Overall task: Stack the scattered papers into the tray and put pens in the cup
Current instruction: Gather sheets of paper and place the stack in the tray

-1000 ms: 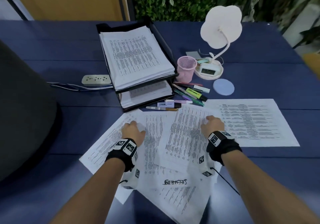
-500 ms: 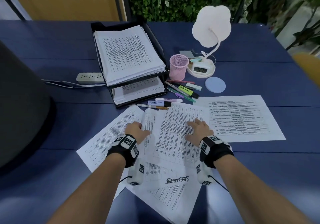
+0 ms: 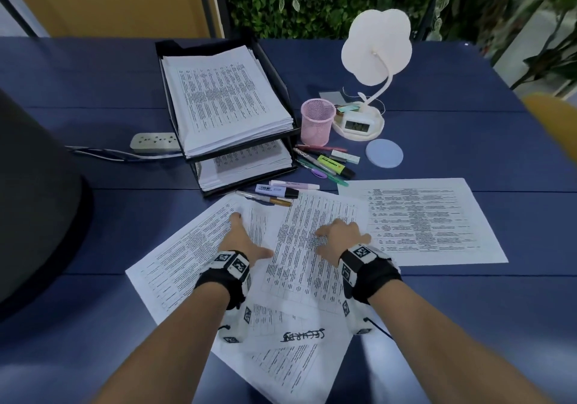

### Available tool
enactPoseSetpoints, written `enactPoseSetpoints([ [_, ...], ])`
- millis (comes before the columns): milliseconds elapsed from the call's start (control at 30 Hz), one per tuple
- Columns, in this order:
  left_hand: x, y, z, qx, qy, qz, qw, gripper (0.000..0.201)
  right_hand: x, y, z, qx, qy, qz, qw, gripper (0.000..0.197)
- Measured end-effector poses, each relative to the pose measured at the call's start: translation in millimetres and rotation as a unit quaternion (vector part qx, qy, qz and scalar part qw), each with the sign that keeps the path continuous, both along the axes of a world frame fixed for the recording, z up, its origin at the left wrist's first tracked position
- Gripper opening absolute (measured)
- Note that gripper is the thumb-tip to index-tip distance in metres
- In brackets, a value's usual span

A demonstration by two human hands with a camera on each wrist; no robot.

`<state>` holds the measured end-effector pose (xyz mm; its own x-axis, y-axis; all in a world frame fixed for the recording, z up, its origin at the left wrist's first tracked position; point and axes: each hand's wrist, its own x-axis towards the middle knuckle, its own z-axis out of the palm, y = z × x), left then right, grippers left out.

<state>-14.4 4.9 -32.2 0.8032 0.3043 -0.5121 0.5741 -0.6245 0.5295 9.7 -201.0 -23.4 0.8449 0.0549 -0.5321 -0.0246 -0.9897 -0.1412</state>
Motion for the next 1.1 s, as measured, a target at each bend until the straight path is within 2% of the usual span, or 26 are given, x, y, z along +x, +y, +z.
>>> enactPoseSetpoints([
  [100, -1, 8, 2, 0.127, 0.023, -0.061, 0.99, 0.128, 19, 16, 0, 0.007, -0.039, 0.0, 0.999, 0.038],
  [167, -1, 11, 1, 0.207, 0.034, -0.119, 0.97, 0.123, 31, 28, -4, 0.032, -0.075, 0.037, 0.996, 0.045],
  [267, 4, 11, 0, 0.196, 0.043, -0.139, 0.97, 0.106, 48, 49, -11, 0.045, -0.105, 0.124, 0.986, 0.059],
  [367, 9, 11, -1, 0.157, 0.037, -0.116, 0.98, 0.104, 61, 70, -19, 0.028, -0.085, 0.216, 0.972, 0.066],
  [433, 10, 11, -1, 0.166, 0.047, -0.129, 0.977, 0.104, 68, 79, -23, 0.007, -0.051, 0.24, 0.97, 0.069],
  [567, 15, 13, 1, 0.209, 0.073, -0.163, 0.961, 0.105, 78, 81, -23, 0.012, -0.031, 0.222, 0.975, 0.073],
  [733, 26, 10, 4, 0.211, 0.085, -0.173, 0.958, 0.106, 88, 62, -23, 0.045, -0.064, 0.15, 0.986, 0.055],
  [867, 32, 6, 5, 0.206, 0.087, -0.188, 0.956, 0.108, 96, 46, -24, 0.046, -0.075, 0.093, 0.992, 0.049],
  [1100, 37, -3, 8, 0.187, 0.102, -0.199, 0.957, 0.108, 107, 35, -17, 0.018, -0.041, 0.04, 0.998, 0.056],
])
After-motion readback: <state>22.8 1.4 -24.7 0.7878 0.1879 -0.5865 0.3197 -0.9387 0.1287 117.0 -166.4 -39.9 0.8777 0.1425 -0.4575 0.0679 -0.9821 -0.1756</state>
